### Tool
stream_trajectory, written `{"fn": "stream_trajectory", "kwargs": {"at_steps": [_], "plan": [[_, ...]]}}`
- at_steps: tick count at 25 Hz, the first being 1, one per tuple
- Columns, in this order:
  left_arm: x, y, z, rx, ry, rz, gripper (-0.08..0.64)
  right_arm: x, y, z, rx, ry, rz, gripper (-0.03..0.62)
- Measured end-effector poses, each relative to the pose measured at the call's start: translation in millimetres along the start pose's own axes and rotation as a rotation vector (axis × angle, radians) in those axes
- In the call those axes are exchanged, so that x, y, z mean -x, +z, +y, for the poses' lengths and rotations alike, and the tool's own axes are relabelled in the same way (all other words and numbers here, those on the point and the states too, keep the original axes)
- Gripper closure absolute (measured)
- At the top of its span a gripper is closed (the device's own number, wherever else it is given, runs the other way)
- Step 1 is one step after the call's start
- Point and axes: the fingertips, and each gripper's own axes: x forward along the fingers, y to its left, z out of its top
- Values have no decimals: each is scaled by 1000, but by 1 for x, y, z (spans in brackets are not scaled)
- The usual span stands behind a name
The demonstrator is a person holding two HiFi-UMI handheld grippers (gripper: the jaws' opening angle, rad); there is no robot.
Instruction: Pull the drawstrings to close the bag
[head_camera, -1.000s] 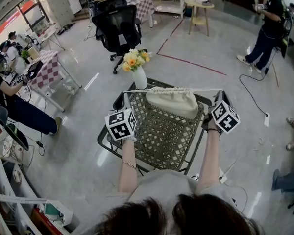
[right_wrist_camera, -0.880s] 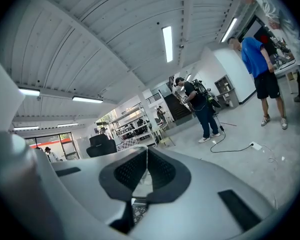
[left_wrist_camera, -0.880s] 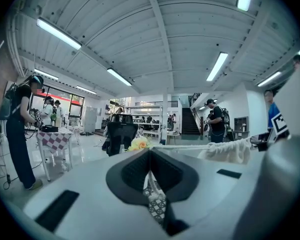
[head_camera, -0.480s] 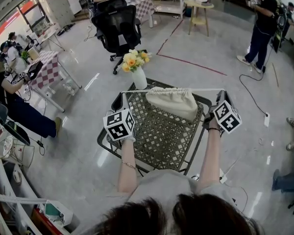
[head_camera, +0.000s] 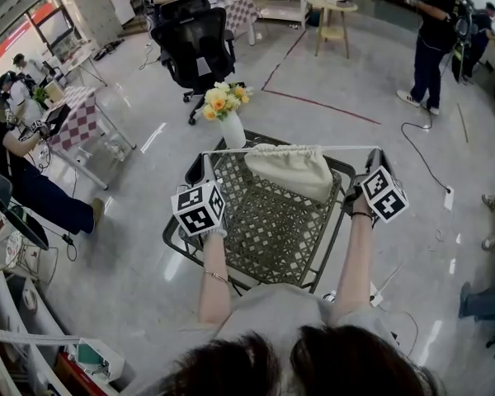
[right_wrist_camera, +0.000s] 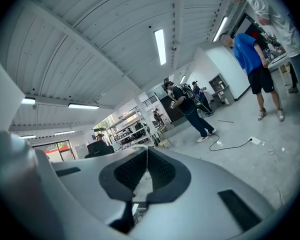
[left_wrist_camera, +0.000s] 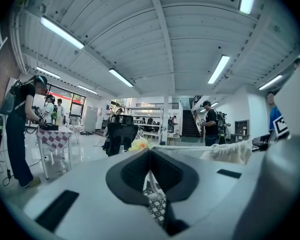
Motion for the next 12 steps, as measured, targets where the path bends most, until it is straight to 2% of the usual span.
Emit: {"fn": "stream_trajectory", "kwargs": {"at_steps": [12], "plan": [[2,-1,3,9,-2,-5,531,3,0,-5,-12,-8,-5,568]]}}
